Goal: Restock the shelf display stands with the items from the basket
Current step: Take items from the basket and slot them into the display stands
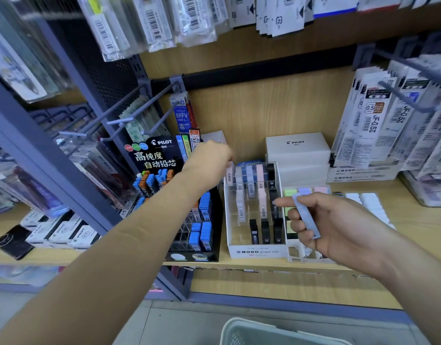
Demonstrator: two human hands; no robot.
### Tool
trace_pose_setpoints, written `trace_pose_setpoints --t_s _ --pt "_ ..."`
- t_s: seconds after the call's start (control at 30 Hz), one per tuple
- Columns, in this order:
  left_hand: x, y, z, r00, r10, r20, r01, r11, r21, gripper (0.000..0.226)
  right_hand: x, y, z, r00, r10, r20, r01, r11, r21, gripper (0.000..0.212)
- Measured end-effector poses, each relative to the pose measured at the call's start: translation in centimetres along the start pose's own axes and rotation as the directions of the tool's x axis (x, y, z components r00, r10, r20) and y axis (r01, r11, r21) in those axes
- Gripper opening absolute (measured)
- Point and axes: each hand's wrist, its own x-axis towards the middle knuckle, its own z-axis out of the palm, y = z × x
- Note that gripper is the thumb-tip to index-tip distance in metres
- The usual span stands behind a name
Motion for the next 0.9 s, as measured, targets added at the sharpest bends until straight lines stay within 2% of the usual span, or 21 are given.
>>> trace_pose_setpoints --t_s 0.17,0.3,0.53,0.67,0.73,0.9 --pt "0.5 -0.1 1.4 0.999 0.038 0.039 -0.043 0.991 0.129 0.017 -0.1 0.1 0.1 1.0 -0.003 0.025 0.004 1.0 -0.013 0.029" --pt "0.7 0.0 2.2 0.999 0.021 0.047 -0.028 0.989 0.142 0.019 -0.3 0.1 0.0 0.999 0.005 0.036 -0.003 0.999 -0.042 0.028" --pt "1.1 -0.3 3.1 0.998 -0.063 0.029 0.066 0.994 -0.091 0.022 -0.9 -0.2 -1.1 1.0 -0.009 0.022 0.01 0.998 -0.067 0.026" --pt "0.4 -0.2 2.8 0.997 -0.047 0.056 0.056 0.983 -0.175 0.021 -1.0 -0.4 -1.3 1.0 -0.017 0.013 0.017 0.997 -0.069 0.031" --pt "0.1 -0.3 2.7 0.998 -0.022 0.063 0.031 0.987 -0.157 0.018 -0.9 -0.2 -1.2 1.0 -0.026 0.003 0.026 0.998 -0.062 0.03" --pt "-0.8 -0.8 3.5 0.998 0.05 0.04 -0.051 0.998 0.028 0.018 -0.3 0.3 -0.3 0.999 -0.036 -0.005 0.036 0.996 -0.076 0.025"
